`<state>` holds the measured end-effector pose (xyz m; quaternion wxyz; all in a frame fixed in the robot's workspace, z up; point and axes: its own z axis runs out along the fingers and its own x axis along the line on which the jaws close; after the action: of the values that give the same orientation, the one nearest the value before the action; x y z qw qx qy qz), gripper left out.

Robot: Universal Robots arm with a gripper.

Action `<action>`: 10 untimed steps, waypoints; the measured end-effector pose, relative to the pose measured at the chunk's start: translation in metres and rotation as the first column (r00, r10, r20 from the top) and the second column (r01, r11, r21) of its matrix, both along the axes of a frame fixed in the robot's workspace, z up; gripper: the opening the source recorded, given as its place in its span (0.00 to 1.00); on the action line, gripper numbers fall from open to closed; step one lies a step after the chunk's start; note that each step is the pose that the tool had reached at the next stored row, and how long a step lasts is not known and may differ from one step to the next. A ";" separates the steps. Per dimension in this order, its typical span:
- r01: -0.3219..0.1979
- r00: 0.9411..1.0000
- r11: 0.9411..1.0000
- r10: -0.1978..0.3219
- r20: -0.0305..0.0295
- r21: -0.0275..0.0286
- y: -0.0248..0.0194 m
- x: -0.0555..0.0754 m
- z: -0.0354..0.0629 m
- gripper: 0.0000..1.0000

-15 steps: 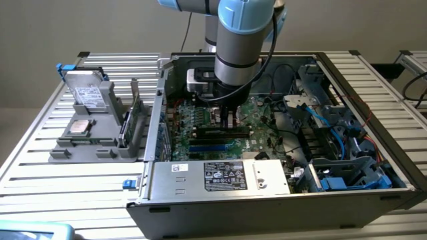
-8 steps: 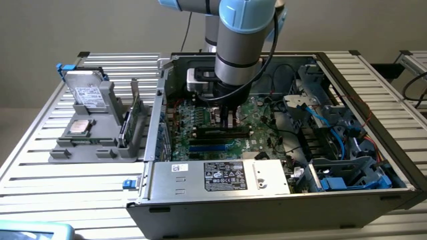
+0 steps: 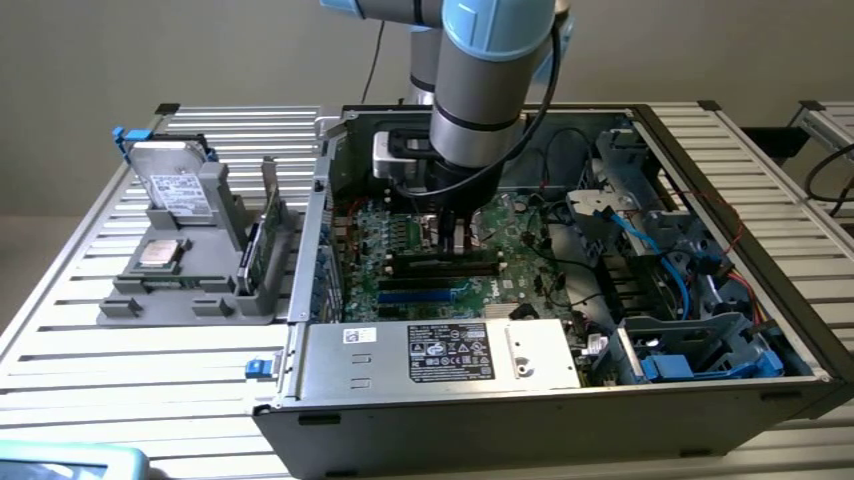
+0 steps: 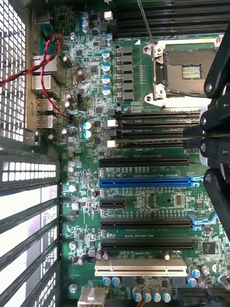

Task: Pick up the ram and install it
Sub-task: 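Insert the ram into the slot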

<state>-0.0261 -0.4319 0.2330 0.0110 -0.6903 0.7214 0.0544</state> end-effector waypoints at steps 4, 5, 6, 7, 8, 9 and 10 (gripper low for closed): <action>0.000 1.000 1.000 0.000 -0.015 -0.003 -0.0001 0.000 0.0041 0.13; 0.000 1.000 1.000 0.000 -0.018 -0.004 -0.0001 0.000 0.0047 0.13; 0.000 1.000 1.000 0.000 -0.021 -0.004 0.0000 0.000 0.0052 0.13; 0.000 1.000 1.000 0.000 -0.024 -0.005 -0.0001 0.000 0.0058 0.13; 0.000 1.000 1.000 0.000 -0.027 -0.006 -0.0001 0.000 0.0062 0.13; 0.000 1.000 1.000 0.000 -0.030 -0.007 -0.0001 0.000 0.0066 0.13; 0.000 1.000 1.000 0.000 -0.031 -0.008 -0.0001 0.000 0.0069 0.13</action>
<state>-0.0261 -0.4320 0.2399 -0.0028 -0.6894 0.7217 0.0623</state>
